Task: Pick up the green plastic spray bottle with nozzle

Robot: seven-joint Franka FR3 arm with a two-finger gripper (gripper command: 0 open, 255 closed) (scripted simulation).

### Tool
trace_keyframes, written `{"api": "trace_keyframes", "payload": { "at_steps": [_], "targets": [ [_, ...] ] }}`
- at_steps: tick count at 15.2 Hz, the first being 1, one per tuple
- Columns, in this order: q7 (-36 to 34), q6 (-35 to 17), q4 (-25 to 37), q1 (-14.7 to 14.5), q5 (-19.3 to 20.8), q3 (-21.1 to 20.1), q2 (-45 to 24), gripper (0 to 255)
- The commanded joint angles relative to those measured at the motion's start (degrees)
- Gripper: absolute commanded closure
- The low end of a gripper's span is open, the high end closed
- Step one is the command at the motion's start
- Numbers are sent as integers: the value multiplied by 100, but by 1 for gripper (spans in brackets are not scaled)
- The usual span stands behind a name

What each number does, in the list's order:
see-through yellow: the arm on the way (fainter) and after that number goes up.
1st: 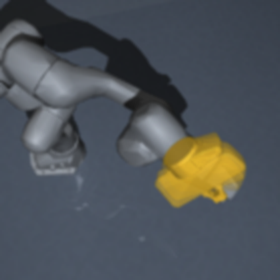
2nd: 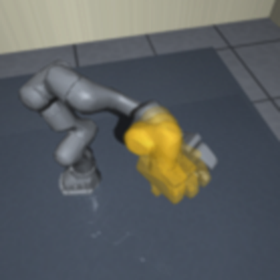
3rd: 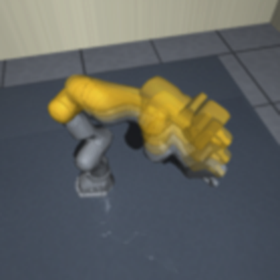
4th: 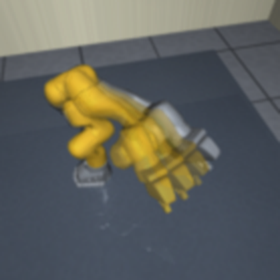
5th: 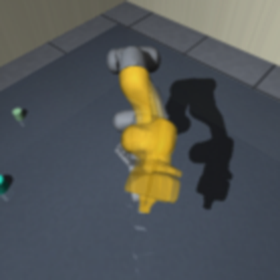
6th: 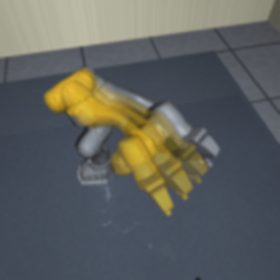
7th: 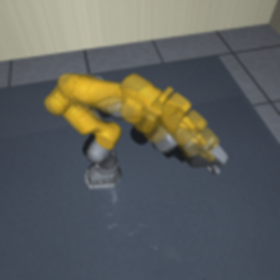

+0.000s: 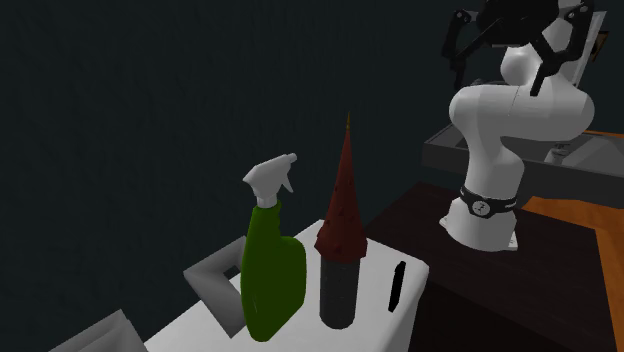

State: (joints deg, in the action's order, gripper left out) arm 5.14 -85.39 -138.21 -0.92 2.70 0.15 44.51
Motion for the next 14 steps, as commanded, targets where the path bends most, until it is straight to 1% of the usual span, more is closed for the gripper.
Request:
{"api": "trace_keyframes", "payload": {
  "at_steps": [1,7,14],
  "targets": [
    [0,0,0,0,0,0,0,0],
    [255,-876,466,134,170,331,-1094,0],
    [572,-1646,1320,237,177,680,-2432,0]
  ]
}}
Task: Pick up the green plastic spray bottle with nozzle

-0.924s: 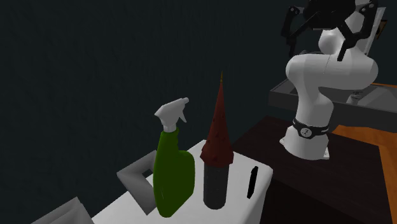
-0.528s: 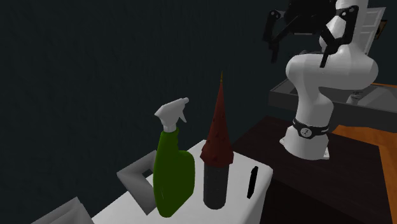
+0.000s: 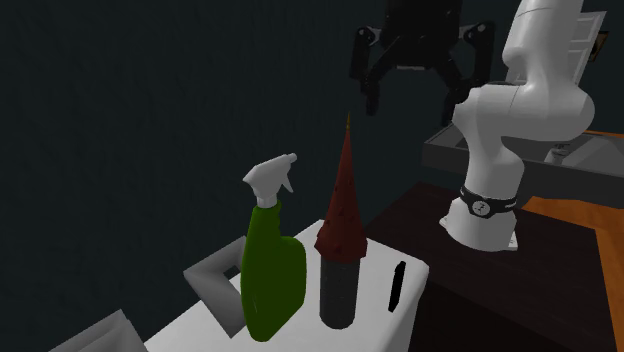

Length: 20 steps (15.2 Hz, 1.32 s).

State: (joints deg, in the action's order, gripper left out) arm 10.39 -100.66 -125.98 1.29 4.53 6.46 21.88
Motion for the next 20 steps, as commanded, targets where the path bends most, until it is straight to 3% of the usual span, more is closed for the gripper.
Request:
{"api": "trace_keyframes", "payload": {
  "at_steps": [1,13,20],
  "targets": [
    [97,-203,244,28,-24,96,-363,0],
    [752,-693,2571,266,-568,519,-2759,0],
    [765,-1214,2124,270,-587,513,-2834,0]
  ]
}}
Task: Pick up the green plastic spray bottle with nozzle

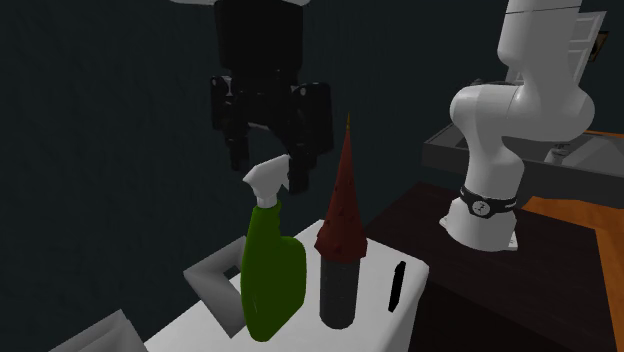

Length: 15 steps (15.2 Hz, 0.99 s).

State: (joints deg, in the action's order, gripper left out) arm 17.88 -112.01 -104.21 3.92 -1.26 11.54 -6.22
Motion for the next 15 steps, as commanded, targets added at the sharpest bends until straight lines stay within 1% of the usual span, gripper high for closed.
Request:
{"api": "trace_keyframes", "payload": {
  "at_steps": [1,3,4,13,15],
  "targets": [
    [17,-122,-88,8,-9,4,-31,0],
    [17,-121,-87,8,-10,4,-32,0],
    [20,-123,-94,9,-9,6,-27,255],
    [17,-121,-86,8,-10,4,-33,255],
    [12,26,31,7,-2,5,-2,255]
  ]
}}
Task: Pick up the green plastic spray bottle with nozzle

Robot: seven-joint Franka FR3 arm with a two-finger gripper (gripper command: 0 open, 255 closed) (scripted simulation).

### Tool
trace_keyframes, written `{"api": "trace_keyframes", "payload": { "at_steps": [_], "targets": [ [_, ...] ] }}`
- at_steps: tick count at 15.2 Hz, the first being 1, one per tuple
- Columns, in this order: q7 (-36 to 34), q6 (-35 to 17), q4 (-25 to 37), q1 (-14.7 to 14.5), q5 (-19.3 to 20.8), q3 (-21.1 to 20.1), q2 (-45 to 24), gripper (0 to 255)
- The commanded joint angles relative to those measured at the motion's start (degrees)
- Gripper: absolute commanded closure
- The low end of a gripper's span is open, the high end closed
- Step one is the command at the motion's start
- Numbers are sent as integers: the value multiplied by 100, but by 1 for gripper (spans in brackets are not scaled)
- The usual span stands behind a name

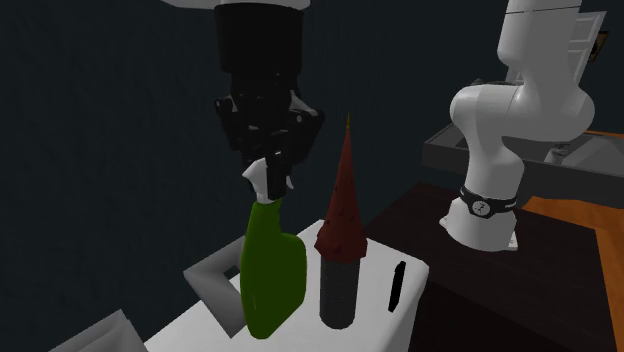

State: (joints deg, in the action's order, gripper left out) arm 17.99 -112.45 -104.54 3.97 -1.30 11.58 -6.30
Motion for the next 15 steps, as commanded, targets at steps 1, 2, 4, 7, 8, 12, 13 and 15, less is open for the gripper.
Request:
{"api": "trace_keyframes", "payload": {
  "at_steps": [1,2,4,7,8,12,13,15],
  "targets": [
    [-1,143,127,1,5,2,17,255],
    [-3,218,190,1,8,2,29,255],
    [-7,367,321,1,13,3,48,255],
    [-10,593,528,2,18,4,67,255],
    [-11,669,600,2,19,5,71,255],
    [-13,976,904,4,21,7,74,255],
    [-12,1054,985,5,21,8,71,255],
    [-12,1066,997,5,20,8,71,255]
  ]
}}
